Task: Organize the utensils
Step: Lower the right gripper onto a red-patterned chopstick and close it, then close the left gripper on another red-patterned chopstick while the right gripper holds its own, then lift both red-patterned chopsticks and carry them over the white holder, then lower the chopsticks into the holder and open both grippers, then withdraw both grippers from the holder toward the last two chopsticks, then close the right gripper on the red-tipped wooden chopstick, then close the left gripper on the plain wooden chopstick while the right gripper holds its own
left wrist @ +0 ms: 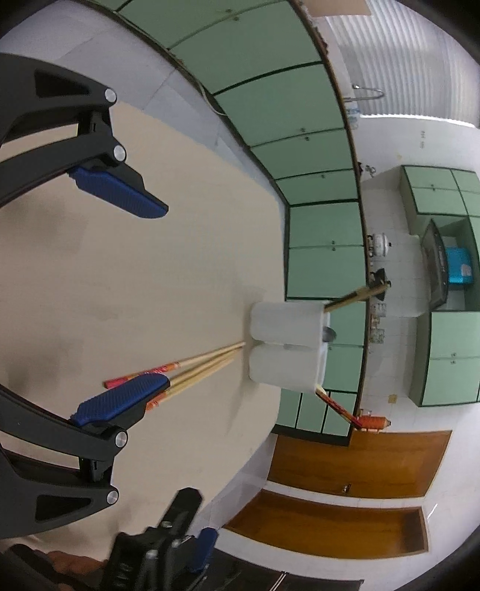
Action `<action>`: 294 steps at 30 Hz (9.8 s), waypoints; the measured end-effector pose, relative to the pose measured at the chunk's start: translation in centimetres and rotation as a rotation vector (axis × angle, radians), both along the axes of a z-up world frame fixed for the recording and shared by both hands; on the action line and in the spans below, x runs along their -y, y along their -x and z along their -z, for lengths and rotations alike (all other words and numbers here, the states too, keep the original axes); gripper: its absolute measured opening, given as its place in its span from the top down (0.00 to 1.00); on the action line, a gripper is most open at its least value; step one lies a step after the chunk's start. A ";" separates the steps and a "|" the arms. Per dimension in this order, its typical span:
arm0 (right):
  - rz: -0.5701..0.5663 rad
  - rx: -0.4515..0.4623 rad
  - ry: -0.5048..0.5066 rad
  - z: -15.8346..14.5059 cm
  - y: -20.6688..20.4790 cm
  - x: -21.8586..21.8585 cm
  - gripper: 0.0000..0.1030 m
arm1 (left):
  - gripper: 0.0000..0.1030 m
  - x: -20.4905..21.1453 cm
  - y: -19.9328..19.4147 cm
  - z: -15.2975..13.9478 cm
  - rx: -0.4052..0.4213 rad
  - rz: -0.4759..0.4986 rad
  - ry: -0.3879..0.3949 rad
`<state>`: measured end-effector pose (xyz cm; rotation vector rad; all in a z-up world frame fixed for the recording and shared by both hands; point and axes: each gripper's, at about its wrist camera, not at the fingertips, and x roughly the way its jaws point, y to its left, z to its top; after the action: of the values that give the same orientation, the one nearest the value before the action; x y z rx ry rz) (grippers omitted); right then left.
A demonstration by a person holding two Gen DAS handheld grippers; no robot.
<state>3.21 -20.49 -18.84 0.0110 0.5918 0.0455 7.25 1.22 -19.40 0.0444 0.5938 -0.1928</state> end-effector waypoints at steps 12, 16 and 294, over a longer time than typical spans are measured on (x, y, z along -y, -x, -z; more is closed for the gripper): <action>-0.013 -0.069 -0.016 2.8 1.2 -2.5 0.45 | 0.18 -1.1 1.4 2.1 -0.044 -0.021 -0.009; -0.043 -0.092 -0.015 3.5 1.6 -3.6 0.53 | 0.18 -1.5 1.8 2.1 -0.045 -0.026 -0.014; 0.181 -0.071 -0.063 3.9 1.5 3.7 0.95 | 0.21 5.7 0.6 3.6 -0.089 0.074 0.002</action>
<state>1.71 -24.17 -22.71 0.1282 0.6585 -0.1126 6.61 -4.51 -22.96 0.0563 0.6810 -0.2682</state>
